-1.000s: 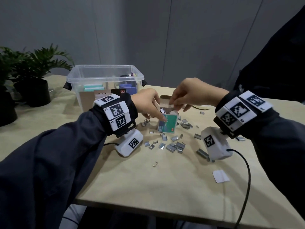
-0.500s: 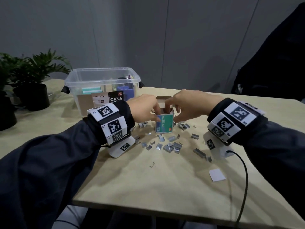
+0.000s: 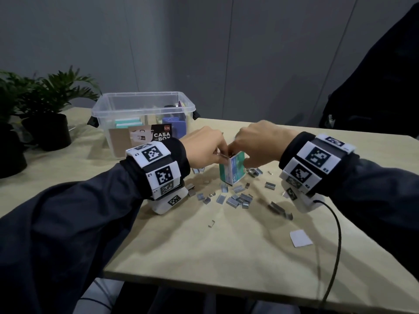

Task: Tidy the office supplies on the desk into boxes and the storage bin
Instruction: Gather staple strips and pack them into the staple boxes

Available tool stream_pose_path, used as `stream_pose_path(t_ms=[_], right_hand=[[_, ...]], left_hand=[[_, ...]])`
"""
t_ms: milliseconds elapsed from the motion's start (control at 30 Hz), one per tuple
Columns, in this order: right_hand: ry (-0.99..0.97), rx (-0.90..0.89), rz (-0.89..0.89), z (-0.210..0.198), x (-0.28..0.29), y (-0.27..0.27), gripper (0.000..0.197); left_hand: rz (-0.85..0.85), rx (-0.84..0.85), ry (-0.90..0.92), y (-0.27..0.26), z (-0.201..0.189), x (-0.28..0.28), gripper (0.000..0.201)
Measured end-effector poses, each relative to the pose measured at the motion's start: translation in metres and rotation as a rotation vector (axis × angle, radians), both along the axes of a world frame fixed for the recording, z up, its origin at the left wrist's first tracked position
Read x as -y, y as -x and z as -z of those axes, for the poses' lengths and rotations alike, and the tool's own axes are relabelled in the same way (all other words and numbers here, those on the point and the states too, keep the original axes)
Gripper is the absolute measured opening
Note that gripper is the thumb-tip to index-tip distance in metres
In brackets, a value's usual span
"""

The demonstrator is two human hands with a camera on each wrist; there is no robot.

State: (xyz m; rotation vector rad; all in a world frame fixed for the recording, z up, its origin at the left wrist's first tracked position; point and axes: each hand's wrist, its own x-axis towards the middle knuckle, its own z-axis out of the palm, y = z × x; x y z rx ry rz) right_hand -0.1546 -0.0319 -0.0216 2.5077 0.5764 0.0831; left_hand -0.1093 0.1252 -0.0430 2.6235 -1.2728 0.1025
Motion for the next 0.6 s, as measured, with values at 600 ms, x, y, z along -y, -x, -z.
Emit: stream_pose_path(t_ms=[600], right_hand=[[-0.306,-0.375,0.047,0.006,0.027,-0.007,0.053]], left_hand=[[0.141,-0.089,-0.093,-0.009,-0.014,-0.001,0.012]])
